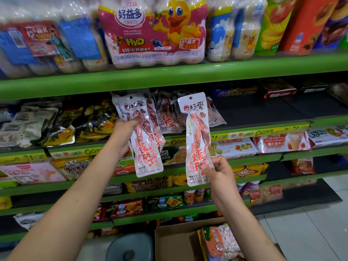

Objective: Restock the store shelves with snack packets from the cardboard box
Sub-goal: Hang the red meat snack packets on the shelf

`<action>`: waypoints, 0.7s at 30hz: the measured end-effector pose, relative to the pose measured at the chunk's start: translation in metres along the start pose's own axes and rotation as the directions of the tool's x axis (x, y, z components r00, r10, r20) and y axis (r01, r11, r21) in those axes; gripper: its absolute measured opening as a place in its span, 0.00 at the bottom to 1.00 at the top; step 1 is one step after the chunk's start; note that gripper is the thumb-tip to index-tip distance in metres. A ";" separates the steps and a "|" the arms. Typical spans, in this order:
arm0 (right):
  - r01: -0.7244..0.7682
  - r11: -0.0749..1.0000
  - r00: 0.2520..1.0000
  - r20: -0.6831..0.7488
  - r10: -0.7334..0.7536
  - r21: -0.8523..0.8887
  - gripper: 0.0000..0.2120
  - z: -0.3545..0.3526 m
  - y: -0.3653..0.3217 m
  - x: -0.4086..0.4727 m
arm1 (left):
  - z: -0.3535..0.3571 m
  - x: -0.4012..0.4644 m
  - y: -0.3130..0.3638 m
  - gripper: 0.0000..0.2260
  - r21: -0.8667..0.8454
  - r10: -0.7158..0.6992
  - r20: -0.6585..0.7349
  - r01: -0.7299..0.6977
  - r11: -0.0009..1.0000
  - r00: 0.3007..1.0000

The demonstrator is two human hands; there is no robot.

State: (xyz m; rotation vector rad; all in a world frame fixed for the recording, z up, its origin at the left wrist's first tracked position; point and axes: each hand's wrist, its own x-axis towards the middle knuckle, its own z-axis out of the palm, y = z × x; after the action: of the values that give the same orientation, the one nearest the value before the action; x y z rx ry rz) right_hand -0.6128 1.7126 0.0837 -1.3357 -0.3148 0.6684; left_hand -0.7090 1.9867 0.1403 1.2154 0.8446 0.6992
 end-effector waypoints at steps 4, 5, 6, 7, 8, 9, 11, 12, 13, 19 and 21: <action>-0.015 1.000 1.000 -0.008 0.015 0.021 0.08 0.000 -0.001 -0.002 | 0.000 -0.001 -0.001 0.29 0.008 0.005 0.017 -0.006 1.000 1.000; -0.018 1.000 1.000 -0.010 0.019 0.025 0.08 0.000 -0.002 -0.002 | 0.000 0.000 -0.001 0.28 0.009 0.008 0.022 -0.008 1.000 1.000; -0.021 0.999 1.000 -0.011 0.022 0.028 0.08 -0.001 -0.002 -0.003 | 0.000 0.000 -0.001 0.27 0.012 0.010 0.024 -0.010 1.000 1.000; -0.023 0.999 1.000 -0.010 0.023 0.029 0.08 -0.001 -0.002 -0.003 | 0.000 0.000 -0.001 0.27 0.016 0.012 0.024 -0.012 1.000 1.000; -0.024 0.999 1.000 -0.009 0.025 0.029 0.08 -0.001 -0.002 -0.003 | 0.000 -0.001 -0.001 0.26 0.018 0.015 0.026 -0.016 1.000 1.000; -0.028 0.999 1.000 -0.009 0.028 0.029 0.09 -0.001 -0.002 -0.003 | -0.001 0.000 -0.001 0.24 0.018 0.020 0.029 -0.021 1.000 0.999; -0.040 0.998 0.999 0.001 0.040 0.048 0.09 -0.001 -0.003 -0.004 | 0.000 -0.001 -0.002 0.22 0.012 0.025 0.033 -0.025 1.000 0.999; -0.045 0.997 0.999 0.009 0.045 0.062 0.09 -0.001 -0.003 -0.004 | 0.000 0.000 -0.002 0.21 0.010 0.023 0.031 -0.023 1.000 0.999; -0.050 0.996 0.999 0.014 0.049 0.072 0.09 -0.002 -0.004 -0.005 | -0.001 0.000 -0.002 0.19 0.007 0.024 0.034 -0.024 1.000 0.999; -0.060 0.993 0.998 0.027 0.057 0.103 0.11 -0.002 -0.004 -0.005 | -0.001 -0.001 -0.002 0.12 -0.001 0.043 0.062 -0.043 0.999 0.997; -0.068 0.988 0.997 0.040 0.063 0.139 0.13 -0.002 -0.004 -0.005 | 0.000 -0.002 -0.003 0.10 0.000 0.046 0.055 -0.046 0.999 0.997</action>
State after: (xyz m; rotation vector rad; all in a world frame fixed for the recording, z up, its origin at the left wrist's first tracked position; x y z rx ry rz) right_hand -0.6138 1.7075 0.0878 -1.2056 -0.2481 0.7566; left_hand -0.7100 1.9850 0.1379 1.2527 0.7736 0.7000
